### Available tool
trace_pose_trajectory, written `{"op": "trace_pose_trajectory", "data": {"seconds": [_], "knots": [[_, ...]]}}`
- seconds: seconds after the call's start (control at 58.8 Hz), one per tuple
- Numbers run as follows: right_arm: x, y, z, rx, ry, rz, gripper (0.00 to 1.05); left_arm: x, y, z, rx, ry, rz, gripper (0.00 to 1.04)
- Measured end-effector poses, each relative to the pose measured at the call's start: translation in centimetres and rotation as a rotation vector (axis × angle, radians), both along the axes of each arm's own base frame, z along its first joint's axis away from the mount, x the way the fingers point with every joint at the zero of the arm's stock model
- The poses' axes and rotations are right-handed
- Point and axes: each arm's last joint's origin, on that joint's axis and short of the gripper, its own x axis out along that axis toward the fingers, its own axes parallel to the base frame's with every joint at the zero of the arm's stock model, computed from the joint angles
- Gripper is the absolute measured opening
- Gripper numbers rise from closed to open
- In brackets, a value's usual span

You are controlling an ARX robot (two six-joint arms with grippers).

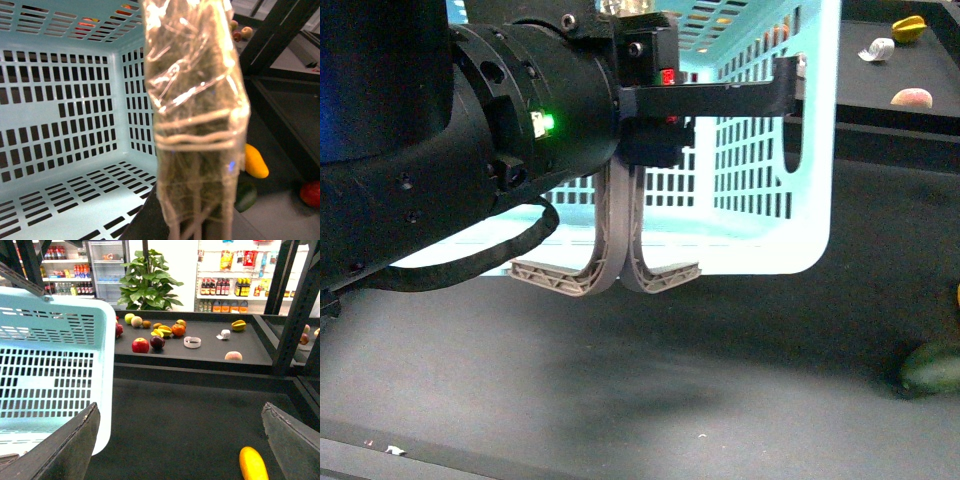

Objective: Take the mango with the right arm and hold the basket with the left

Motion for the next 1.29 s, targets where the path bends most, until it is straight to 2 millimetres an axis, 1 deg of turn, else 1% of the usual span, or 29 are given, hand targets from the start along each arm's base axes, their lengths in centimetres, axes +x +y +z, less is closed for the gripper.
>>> {"op": "trace_pose_trajectory", "data": {"seconds": [0.102, 0.255, 0.34, 0.511, 0.953, 1.294], "knots": [[0.0, 0.0, 0.0, 0.000, 0.000, 0.000, 0.96, -0.4, -0.8, 0.2, -0.018, -0.021, -0.048, 0.05], [0.0, 0.0, 0.0, 0.000, 0.000, 0.000, 0.96, -0.7, -1.8, -0.5, -0.002, -0.017, -0.089, 0.05], [0.0, 0.0, 0.0, 0.000, 0.000, 0.000, 0.96, -0.8, -2.1, -0.9, 0.009, -0.011, -0.110, 0.05], [0.0, 0.0, 0.0, 0.000, 0.000, 0.000, 0.96, -1.1, -2.6, -0.8, 0.015, -0.023, -0.149, 0.05], [0.0, 0.0, 0.0, 0.000, 0.000, 0.000, 0.96, -0.8, -2.3, -0.7, 0.019, -0.028, -0.112, 0.05], [0.0, 0.0, 0.0, 0.000, 0.000, 0.000, 0.96, -0.9, -2.4, -0.7, 0.017, -0.027, -0.122, 0.05]]}}
